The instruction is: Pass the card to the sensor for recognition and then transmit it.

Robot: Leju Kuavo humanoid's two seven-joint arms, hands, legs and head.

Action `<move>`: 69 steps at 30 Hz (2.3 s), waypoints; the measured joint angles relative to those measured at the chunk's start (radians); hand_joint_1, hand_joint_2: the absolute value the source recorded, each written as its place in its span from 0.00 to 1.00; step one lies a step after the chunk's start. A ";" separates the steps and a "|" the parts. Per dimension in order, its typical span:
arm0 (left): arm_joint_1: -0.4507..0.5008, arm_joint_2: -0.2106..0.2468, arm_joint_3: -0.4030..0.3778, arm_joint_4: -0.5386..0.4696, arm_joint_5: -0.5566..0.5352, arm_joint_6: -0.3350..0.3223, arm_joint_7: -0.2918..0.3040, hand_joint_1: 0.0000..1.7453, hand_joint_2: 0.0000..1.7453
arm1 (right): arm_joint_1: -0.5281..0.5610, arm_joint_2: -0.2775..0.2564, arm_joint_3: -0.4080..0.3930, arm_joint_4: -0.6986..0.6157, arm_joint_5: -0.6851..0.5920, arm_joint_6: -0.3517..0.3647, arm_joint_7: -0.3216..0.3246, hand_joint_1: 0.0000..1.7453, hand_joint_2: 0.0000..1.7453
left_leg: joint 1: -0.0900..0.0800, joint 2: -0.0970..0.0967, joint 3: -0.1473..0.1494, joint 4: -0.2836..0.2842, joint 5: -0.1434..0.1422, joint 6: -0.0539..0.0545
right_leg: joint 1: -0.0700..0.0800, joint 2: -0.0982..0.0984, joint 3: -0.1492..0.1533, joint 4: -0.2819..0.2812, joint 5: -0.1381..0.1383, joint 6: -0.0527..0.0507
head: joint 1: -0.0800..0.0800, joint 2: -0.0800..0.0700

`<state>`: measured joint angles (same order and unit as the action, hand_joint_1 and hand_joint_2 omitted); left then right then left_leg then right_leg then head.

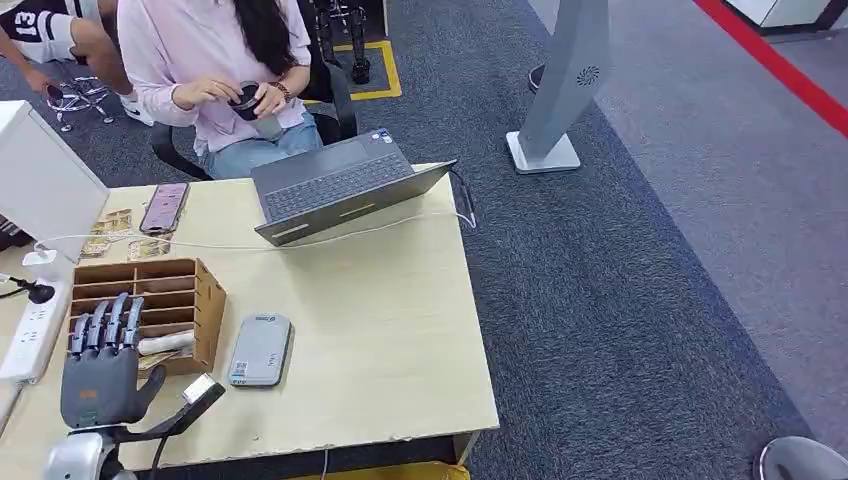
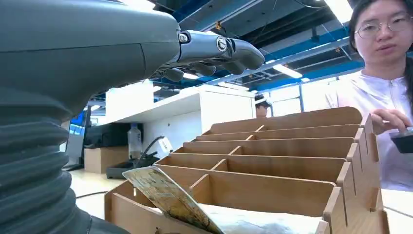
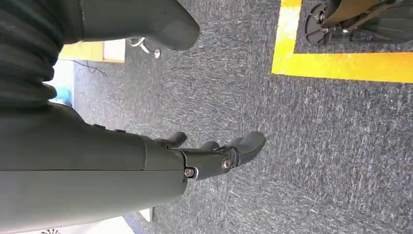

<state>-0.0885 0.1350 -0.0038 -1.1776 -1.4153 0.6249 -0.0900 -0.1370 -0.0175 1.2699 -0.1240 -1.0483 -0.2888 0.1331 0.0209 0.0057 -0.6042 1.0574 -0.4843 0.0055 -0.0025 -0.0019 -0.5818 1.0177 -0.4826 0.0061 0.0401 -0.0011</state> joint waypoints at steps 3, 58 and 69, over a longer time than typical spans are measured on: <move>0.000 -0.001 0.000 0.000 0.000 -0.008 0.000 0.00 1.00 | 0.000 0.000 0.002 0.000 -0.001 0.000 0.001 0.00 1.00 | 0.000 0.000 0.000 0.000 0.000 0.000 | 0.000 0.000 0.000 0.000 0.000 0.000 | 0.000 0.000; 0.012 -0.002 -0.024 -0.016 0.075 -0.116 -0.037 1.00 1.00 | -0.001 0.000 0.025 0.000 -0.034 0.000 -0.002 0.00 1.00 | 0.000 0.000 0.000 0.000 0.000 0.000 | 0.000 0.000 0.000 0.000 0.000 0.000 | 0.000 0.000; -0.062 -0.005 -0.099 -0.144 0.131 -0.126 -0.072 1.00 1.00 | -0.014 0.000 0.045 0.000 -0.039 0.000 -0.002 0.00 1.00 | 0.000 0.000 0.000 0.000 0.000 0.000 | 0.000 0.000 0.000 0.000 0.001 0.000 | 0.000 0.000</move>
<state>-0.1505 0.1305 -0.1030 -1.3211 -1.2844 0.4993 -0.1621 -0.1507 -0.0175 1.3146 -0.1240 -1.0868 -0.2888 0.1308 0.0206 0.0056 -0.6040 1.0575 -0.4839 0.0056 -0.0025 -0.0024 -0.5815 1.0177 -0.4820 0.0058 0.0401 -0.0011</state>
